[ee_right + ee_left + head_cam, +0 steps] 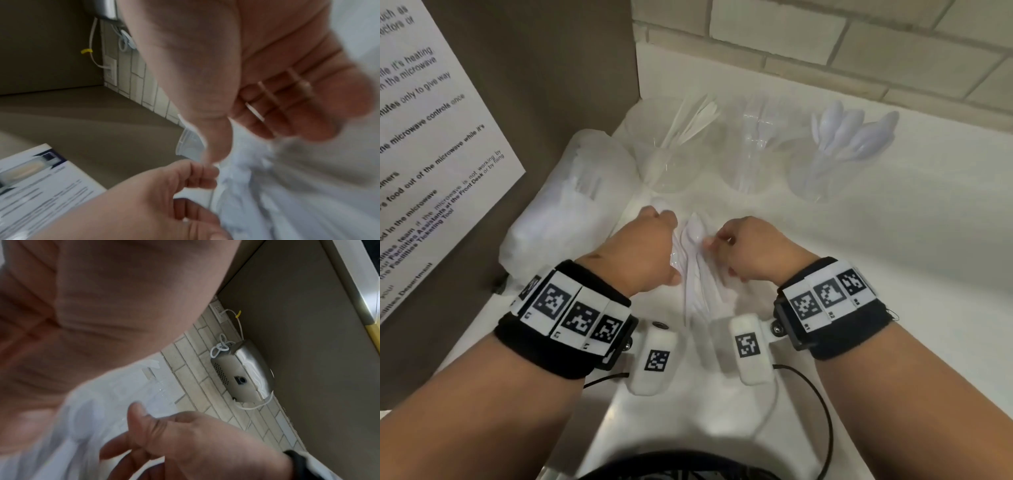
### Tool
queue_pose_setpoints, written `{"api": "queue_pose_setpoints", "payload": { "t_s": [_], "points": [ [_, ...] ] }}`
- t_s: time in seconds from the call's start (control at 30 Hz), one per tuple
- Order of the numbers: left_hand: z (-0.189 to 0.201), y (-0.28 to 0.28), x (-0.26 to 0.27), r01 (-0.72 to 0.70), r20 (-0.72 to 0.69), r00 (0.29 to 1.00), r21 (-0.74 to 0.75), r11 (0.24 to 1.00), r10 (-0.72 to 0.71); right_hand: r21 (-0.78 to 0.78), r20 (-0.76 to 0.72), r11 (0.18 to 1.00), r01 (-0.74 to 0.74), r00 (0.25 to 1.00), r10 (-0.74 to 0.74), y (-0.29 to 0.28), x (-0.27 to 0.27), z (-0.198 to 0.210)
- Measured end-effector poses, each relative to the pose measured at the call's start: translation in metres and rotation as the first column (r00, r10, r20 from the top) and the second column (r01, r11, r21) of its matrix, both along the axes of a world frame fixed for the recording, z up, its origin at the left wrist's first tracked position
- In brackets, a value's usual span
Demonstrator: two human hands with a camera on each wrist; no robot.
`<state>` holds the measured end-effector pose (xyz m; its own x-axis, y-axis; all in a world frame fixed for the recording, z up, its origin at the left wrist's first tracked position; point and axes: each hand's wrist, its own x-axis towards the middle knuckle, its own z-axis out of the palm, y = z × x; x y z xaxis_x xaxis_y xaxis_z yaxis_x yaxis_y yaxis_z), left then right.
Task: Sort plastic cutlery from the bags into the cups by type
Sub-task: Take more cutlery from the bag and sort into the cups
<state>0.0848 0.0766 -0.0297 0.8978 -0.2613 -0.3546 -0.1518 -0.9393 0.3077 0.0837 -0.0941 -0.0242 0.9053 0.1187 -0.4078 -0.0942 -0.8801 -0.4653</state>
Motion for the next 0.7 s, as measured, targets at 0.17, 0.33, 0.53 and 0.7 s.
{"api": "queue_pose_setpoints", "payload": {
  "t_s": [0.17, 0.33, 0.53, 0.7],
  "points": [
    [-0.003, 0.004, 0.018, -0.059, -0.004, 0.998, 0.051, 0.997, 0.06, -0.132, -0.019, 0.984, -0.119, 0.993, 0.118, 0.021, -0.01, 0.002],
    [-0.007, 0.0, 0.031, -0.02, -0.014, 1.0, 0.054, 0.998, 0.021, -0.203, 0.025, 0.969, -0.144, 0.988, 0.152, 0.032, -0.008, -0.011],
    [-0.013, -0.006, 0.022, -0.056, 0.038, 0.998, -0.008, 0.998, 0.056, -0.234, -0.03, 0.958, -0.165, 0.986, 0.162, 0.009, -0.001, -0.008],
    [-0.008, 0.0, 0.02, -0.07, 0.01, 0.998, 0.048, 0.996, 0.07, -0.252, 0.001, 0.95, -0.186, 0.981, 0.192, 0.005, -0.002, -0.01]
  ]
}}
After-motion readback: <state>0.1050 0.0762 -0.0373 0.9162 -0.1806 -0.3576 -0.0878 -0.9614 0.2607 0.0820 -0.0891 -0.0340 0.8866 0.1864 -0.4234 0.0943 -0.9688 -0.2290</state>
